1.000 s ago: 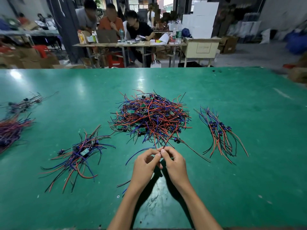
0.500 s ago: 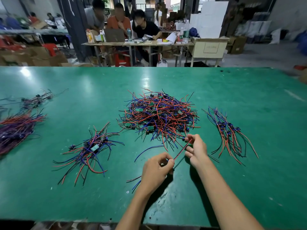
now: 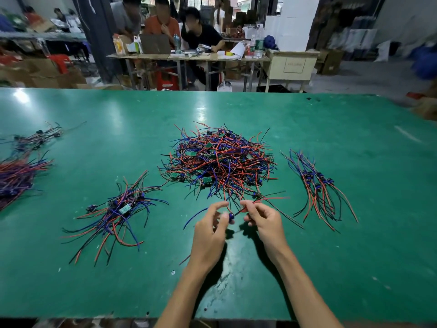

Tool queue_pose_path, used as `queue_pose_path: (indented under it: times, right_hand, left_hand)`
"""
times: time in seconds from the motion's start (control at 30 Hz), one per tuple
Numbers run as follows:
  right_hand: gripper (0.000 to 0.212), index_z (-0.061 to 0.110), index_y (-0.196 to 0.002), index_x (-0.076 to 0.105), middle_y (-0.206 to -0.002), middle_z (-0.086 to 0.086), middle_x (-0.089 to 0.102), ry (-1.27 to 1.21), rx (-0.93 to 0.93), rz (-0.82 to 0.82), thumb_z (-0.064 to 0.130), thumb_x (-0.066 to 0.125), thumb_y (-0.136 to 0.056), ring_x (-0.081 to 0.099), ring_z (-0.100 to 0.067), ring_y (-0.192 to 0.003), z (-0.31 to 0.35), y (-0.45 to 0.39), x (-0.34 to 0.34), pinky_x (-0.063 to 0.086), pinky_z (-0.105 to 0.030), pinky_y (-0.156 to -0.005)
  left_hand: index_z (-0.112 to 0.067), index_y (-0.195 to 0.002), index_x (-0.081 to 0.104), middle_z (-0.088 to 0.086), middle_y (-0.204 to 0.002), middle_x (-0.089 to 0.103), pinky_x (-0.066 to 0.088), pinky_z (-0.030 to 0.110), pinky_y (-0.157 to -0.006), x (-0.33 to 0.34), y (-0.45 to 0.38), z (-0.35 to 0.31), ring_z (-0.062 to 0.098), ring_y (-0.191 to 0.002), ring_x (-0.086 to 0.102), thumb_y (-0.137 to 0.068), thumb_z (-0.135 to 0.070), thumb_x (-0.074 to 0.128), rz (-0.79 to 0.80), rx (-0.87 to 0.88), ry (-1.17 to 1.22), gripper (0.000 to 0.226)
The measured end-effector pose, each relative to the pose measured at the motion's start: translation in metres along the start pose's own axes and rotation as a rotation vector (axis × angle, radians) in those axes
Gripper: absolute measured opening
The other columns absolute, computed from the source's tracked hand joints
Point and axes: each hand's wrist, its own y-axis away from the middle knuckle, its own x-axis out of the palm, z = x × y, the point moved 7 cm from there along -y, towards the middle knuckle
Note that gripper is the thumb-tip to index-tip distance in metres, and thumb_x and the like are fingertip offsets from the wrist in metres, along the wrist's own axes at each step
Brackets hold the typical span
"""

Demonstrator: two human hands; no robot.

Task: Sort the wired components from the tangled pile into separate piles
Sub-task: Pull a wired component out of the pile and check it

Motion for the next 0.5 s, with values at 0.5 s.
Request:
queue_pose_path:
  times: [0.5]
  right_hand:
    - [0.016,0.026,-0.088,0.083,-0.082,0.006,0.074,-0.309,0.04,-0.081,0.034,0.07,-0.083,0.055,0.0,-0.064,-0.008,-0.002,-0.012,0.048,-0.011,-0.065]
  left_hand:
    - [-0.03,-0.107,0.067,-0.015,-0.086,0.065,0.04,0.027,-0.084,-0.014,0.014,-0.024,0.006,-0.079,0.058,-0.092,-0.029,0.069,-0.259,0.252,-0.299,0.015]
